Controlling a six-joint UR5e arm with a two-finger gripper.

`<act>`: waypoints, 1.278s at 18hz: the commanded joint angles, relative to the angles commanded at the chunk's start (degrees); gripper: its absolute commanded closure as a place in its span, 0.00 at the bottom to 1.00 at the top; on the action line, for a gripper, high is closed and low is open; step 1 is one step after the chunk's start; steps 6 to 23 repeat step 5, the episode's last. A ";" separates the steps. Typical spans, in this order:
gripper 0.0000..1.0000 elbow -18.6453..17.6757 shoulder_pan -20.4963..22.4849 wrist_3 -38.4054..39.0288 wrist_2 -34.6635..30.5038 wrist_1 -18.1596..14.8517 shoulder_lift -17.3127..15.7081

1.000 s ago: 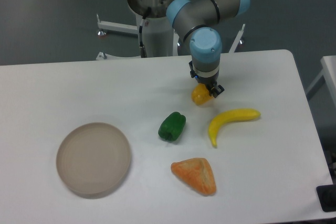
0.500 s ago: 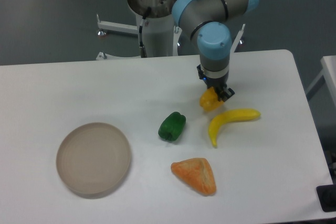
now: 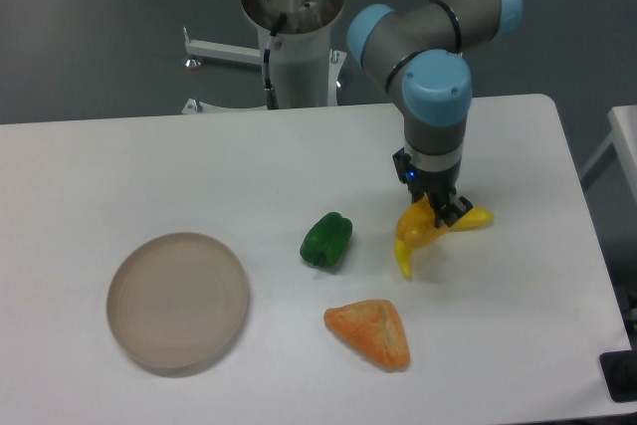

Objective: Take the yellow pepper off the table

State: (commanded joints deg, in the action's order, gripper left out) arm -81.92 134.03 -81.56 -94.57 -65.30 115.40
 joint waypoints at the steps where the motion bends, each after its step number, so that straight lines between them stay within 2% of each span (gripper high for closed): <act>1: 0.54 0.00 0.00 0.00 0.00 0.00 0.18; 23: 0.54 0.35 0.00 0.09 0.00 0.09 0.27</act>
